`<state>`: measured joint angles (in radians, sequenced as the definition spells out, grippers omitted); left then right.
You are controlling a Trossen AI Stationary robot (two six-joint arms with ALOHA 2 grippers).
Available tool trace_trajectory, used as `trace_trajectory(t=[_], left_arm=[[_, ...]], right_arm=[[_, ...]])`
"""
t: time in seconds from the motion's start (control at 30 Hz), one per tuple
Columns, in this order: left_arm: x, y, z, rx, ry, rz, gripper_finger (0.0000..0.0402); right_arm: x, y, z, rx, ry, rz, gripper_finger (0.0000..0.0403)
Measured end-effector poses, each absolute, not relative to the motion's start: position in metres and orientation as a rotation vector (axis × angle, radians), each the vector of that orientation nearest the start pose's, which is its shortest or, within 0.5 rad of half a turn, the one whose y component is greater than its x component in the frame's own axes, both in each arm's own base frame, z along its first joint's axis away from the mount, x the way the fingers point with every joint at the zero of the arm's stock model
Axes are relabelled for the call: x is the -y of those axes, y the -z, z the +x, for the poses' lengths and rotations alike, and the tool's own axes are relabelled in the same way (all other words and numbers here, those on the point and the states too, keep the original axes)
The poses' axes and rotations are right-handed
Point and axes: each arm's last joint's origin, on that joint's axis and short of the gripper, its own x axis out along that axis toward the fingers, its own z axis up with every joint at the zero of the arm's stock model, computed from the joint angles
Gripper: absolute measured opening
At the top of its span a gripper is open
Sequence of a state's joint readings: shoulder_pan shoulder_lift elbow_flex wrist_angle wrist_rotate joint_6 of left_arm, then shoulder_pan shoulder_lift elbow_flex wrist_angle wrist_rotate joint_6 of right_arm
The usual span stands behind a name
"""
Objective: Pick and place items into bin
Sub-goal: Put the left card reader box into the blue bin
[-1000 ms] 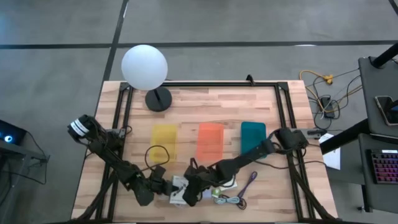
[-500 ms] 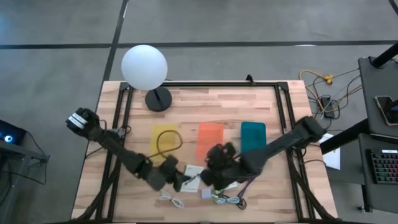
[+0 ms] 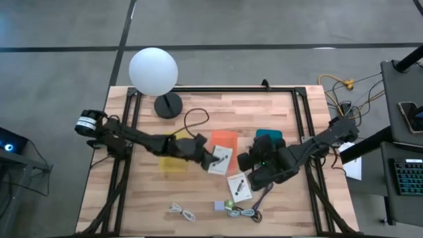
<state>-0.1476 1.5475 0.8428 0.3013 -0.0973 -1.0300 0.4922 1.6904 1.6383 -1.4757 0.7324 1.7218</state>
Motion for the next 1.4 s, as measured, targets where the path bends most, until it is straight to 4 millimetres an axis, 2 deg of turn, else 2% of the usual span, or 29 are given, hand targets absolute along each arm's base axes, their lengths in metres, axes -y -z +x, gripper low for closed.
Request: trace_trajectory(t=[0.17, 0.27, 0.33, 0.43, 0.53, 0.6, 0.7, 0.87, 0.93, 1.1, 1.23, 1.4], left_arm=[[0.017, -0.218, 0.329, -0.384, -0.132, -0.973, 0.0028], [0.009, -0.231, 0.326, -0.363, -0.028, -0.964, 0.0028], [0.008, -0.246, 0.32, -0.319, 0.062, -0.916, 0.0028], [0.01, -0.27, 0.307, -0.246, 0.184, -0.743, 0.0028], [0.015, -0.284, 0.292, -0.194, 0.276, -0.551, 0.0028], [0.016, -0.291, 0.283, -0.156, 0.301, -0.495, 0.0028], [0.015, -0.299, 0.277, -0.076, 0.316, -0.489, 0.0028], [0.01, -0.321, 0.275, 0.143, 0.342, -0.514, 0.0028], [0.009, -0.32, 0.278, 0.15, 0.324, -0.516, 0.0028], [0.007, -0.31, 0.291, 0.119, 0.289, -0.501, 0.0033], [0.006, -0.307, 0.3, 0.124, 0.284, -0.488, 0.0034], [0.006, -0.312, 0.305, 0.194, 0.34, -0.47, 0.0035]], right_arm=[[-0.118, -0.31, 0.28, -0.75, 1.086, 0.666, 0.0059], [-0.116, -0.309, 0.281, -0.76, 1.078, 0.678, 0.0059], [-0.113, -0.315, 0.278, -0.76, 1.059, 0.7, 0.0059], [-0.107, -0.334, 0.266, -0.734, 0.99, 0.765, 0.0059], [-0.098, -0.366, 0.251, -0.631, 0.812, 0.85, 0.0059], [-0.094, -0.386, 0.244, -0.537, 0.676, 0.869, 0.0064], [-0.095, -0.397, 0.245, -0.465, 0.535, 0.799, 0.0089], [-0.103, -0.382, 0.267, -0.511, 0.484, 0.605, 0.0155], [-0.104, -0.378, 0.275, -0.512, 0.476, 0.574, 0.0183], [-0.107, -0.382, 0.283, -0.46, 0.419, 0.515, 0.024], [-0.107, -0.382, 0.283, -0.467, 0.426, 0.528, 0.0264], [-0.107, -0.379, 0.284, -0.478, 0.432, 0.524, 0.0274]])
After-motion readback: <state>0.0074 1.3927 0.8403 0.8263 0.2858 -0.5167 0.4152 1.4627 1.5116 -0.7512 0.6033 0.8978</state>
